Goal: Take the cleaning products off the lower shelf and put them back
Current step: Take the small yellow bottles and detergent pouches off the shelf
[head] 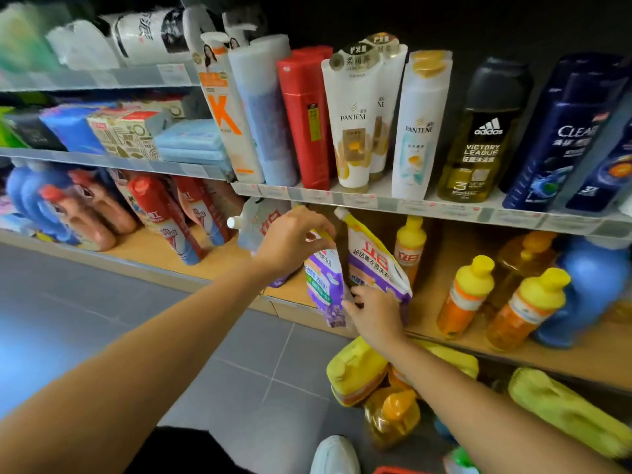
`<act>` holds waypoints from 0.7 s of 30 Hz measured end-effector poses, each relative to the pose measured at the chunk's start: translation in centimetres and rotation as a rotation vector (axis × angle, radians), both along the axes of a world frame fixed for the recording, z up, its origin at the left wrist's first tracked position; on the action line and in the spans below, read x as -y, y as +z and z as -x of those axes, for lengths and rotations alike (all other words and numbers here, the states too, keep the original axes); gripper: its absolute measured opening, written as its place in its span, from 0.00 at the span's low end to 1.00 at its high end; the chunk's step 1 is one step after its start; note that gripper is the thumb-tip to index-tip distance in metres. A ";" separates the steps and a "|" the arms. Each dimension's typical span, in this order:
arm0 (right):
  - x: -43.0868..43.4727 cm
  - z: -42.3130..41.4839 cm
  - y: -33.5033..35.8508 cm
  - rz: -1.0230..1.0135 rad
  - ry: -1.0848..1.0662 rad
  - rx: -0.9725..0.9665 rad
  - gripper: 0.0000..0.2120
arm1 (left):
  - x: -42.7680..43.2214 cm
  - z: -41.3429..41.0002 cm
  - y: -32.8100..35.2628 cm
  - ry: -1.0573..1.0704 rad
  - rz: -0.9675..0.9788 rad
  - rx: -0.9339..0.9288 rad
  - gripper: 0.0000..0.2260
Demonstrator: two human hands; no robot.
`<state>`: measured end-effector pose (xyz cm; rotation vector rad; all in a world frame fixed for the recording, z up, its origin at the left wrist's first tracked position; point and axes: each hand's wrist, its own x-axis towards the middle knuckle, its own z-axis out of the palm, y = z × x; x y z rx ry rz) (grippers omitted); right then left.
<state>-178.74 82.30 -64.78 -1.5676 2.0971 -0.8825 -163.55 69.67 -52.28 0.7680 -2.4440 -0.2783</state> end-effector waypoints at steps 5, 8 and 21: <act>-1.5 0.1 0.5 -0.023 0.102 0.270 0.16 | -1.5 -0.5 -0.3 -0.020 0.033 0.063 0.16; -4.4 1.3 0.9 0.045 -0.036 0.330 0.13 | -2.2 -1.3 -1.2 0.050 -0.036 0.001 0.23; -2.2 6.1 -0.6 -0.062 -0.229 0.626 0.21 | -6.4 0.0 -12.0 0.242 -1.015 -0.218 0.52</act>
